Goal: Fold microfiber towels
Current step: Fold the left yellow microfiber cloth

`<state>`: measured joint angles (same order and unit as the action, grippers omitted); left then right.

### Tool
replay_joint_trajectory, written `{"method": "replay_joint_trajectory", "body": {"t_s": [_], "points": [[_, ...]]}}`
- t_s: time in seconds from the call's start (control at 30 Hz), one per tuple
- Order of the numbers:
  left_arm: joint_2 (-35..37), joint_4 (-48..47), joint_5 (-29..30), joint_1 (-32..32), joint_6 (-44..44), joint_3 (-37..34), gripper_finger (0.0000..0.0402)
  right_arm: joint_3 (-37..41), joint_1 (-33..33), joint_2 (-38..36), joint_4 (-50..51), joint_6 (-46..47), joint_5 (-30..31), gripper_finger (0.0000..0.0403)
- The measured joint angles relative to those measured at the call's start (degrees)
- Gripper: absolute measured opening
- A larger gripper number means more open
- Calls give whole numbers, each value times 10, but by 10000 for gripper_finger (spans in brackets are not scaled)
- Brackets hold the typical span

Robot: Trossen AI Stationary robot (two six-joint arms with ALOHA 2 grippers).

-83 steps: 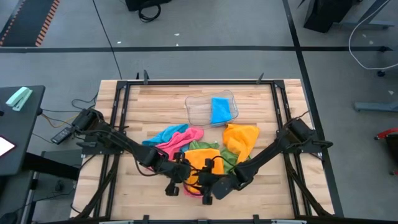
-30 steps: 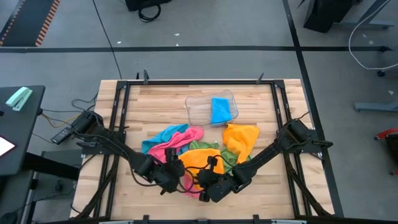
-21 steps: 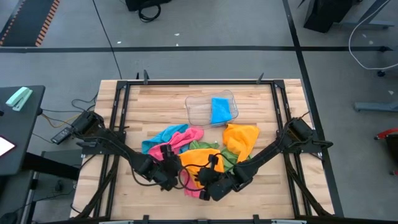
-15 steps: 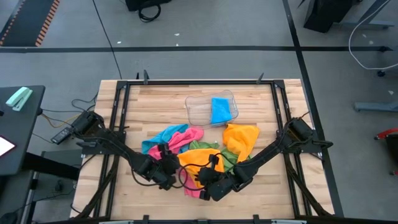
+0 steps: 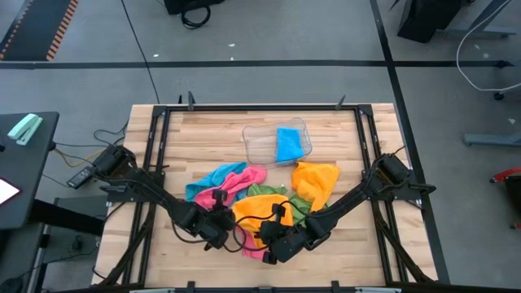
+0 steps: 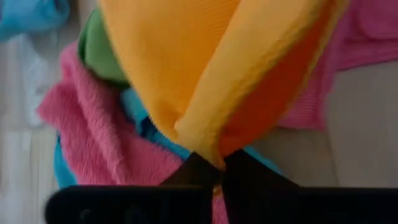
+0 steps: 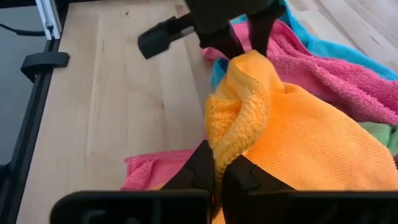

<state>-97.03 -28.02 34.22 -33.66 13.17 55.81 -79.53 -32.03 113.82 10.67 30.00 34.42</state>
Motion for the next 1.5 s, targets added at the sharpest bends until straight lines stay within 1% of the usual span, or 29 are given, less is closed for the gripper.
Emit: {"method": "replay_joint_trajectory", "body": {"t_s": [0.17,0.27,0.33,0.4,0.5,0.6,0.7,0.8,0.93,1.07,1.2,1.3,1.43,1.5], "points": [[35,-24,-46,1,-41,25,18,-2,0,-9,2,-31,-31,14],[66,-50,-68,1,-74,56,13,-3,0,-36,3,-61,-48,14],[83,-64,-73,1,-97,81,12,-3,1,-60,8,-90,-61,14],[97,-100,-72,1,-122,107,14,-3,3,-85,23,-114,-71,14],[112,-149,-70,9,-142,162,23,-3,5,-132,62,-135,-72,14],[117,-208,-70,21,-144,226,22,-3,8,-180,87,-146,-76,14],[117,-252,-72,29,-158,280,14,-3,8,-218,95,-152,-95,14],[117,-268,-96,40,-183,317,12,-3,8,-247,110,-165,-114,14],[117,-309,-119,63,-201,358,28,-3,16,-275,157,-201,-126,14],[117,-356,-129,98,-214,398,30,-3,43,-308,188,-246,-146,14],[117,-365,-129,140,-272,414,14,-3,82,-328,208,-323,-151,14],[117,-364,-128,176,-317,418,11,-3,123,-336,217,-377,-167,14],[121,-373,-90,224,-365,418,24,-3,180,-340,213,-435,-190,14],[129,-378,-83,244,-389,418,27,-3,208,-339,213,-460,-201,14]]}}
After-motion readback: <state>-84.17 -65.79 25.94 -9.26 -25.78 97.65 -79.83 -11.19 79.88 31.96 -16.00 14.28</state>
